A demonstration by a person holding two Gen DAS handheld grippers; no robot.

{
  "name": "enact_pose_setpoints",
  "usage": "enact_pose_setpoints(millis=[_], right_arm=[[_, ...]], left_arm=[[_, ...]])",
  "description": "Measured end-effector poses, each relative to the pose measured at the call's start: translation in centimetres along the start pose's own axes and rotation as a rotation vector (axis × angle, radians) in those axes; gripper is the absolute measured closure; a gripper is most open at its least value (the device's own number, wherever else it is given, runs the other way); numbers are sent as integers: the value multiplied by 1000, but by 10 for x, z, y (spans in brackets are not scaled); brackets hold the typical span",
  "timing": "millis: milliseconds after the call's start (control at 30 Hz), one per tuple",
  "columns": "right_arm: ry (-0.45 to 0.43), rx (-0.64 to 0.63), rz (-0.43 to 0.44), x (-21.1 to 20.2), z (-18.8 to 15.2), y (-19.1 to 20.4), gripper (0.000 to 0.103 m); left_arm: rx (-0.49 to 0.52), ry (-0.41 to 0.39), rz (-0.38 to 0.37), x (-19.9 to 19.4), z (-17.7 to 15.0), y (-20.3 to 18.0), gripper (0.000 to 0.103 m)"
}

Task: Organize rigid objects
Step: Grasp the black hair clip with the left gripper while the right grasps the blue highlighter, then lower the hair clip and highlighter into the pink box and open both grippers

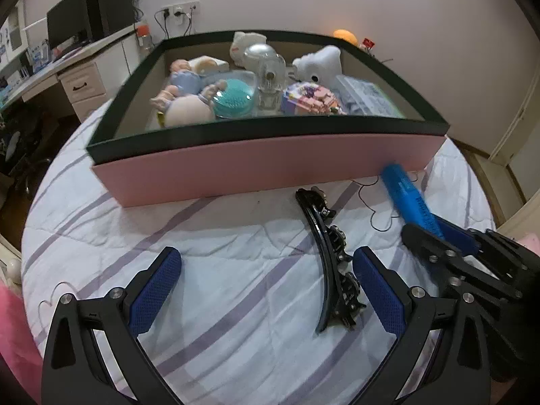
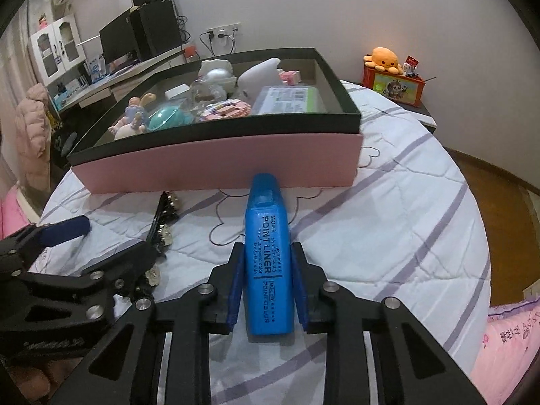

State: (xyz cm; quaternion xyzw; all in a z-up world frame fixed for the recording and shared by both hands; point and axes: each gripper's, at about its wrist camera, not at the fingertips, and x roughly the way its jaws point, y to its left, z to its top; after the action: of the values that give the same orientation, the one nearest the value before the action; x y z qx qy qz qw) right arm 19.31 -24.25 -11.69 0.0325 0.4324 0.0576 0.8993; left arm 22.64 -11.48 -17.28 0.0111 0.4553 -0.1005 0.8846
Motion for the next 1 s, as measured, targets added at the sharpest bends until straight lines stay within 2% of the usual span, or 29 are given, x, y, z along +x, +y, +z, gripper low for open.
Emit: enact_pose_setpoints(millis=[200, 267, 300, 333, 433, 467, 600, 1000], right_arm=[[1, 26, 14, -1, 0, -6, 76], [2, 35, 25, -1, 1, -8, 76], [2, 34, 24, -1, 1, -7, 76], [3, 34, 25, 0, 2, -8, 76], [4, 36, 29, 0, 2, -8, 76], [4, 37, 32, -1, 3, -9, 76], [5, 36, 41, -4, 2, -7, 76], [11, 30, 78, -11, -4, 9, 76]], left_arm=[[40, 3, 30, 9, 0, -7, 3], [50, -6, 32, 8, 0, -9, 12], [52, -15, 34, 7, -1, -9, 23], [54, -25, 36, 6, -2, -11, 42], [63, -42, 28, 0, -3, -13, 73], [60, -42, 25, -1, -3, -12, 76], [33, -40, -3, -8, -6, -5, 84], [11, -84, -9, -36, -8, 12, 84]])
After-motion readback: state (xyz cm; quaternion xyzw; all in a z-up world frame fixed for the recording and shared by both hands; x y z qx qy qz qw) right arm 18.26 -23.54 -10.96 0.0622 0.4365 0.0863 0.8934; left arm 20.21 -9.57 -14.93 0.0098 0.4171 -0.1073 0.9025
